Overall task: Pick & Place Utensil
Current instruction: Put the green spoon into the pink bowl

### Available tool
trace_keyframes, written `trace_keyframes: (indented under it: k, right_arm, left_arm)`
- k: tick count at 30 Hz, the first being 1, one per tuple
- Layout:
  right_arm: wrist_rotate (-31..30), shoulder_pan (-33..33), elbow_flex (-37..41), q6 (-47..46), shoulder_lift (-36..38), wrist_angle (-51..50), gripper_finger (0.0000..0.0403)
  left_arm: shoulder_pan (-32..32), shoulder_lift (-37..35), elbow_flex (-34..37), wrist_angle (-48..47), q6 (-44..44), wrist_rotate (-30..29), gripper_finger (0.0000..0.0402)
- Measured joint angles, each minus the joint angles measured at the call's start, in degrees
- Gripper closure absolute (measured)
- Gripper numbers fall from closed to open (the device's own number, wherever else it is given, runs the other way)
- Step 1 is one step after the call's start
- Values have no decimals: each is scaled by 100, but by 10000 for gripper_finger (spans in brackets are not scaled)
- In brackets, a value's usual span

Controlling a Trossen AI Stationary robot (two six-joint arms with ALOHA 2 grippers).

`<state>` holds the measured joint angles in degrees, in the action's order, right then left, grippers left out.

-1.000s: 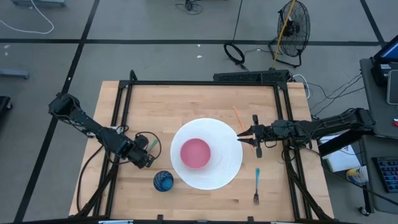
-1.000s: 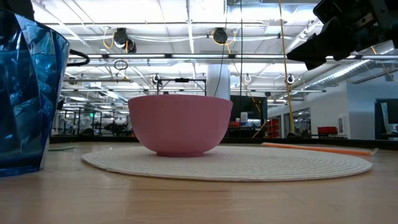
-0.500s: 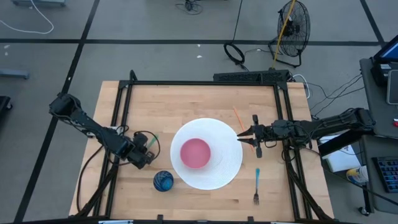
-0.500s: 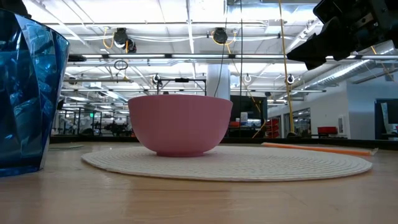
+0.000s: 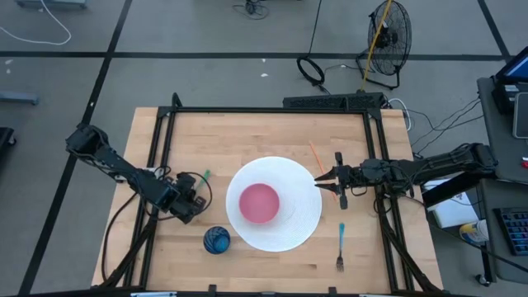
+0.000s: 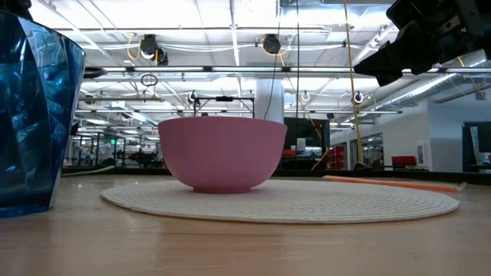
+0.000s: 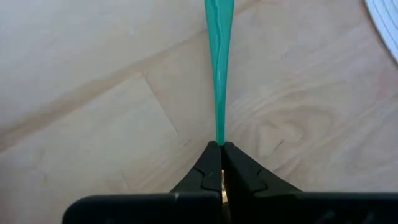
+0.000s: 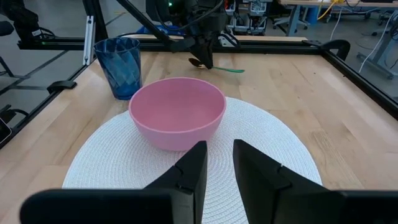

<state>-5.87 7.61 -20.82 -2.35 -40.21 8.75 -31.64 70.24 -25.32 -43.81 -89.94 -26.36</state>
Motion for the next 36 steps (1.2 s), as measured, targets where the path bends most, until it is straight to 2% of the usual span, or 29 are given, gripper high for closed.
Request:
trace_keyframes:
  k: [7,14,22,25,30,36]
  right_arm:
    - [0,1,1,0,-2,0,328]
    - [0,-2,2,0,0,0,328]
    - [0,0,0,0,0,0,328]
    - [-2,1,2,0,-2,-2,328]
    - [-2,0,2,0,0,-2,328]
    - [0,0,2,0,0,-1,328]
  left_arm:
    - [-6,-7,-38,20,54,-253,402]
    - [-37,-57,-436,-39,518,-828,402]
    - [-70,-382,-1059,-945,693,-1776,402]
    - [-70,-593,-1226,-969,947,-2195,402]
    - [-70,-908,-1352,-440,1616,-3011,402]
    - [-69,-1014,-1353,1287,3187,-3712,401]
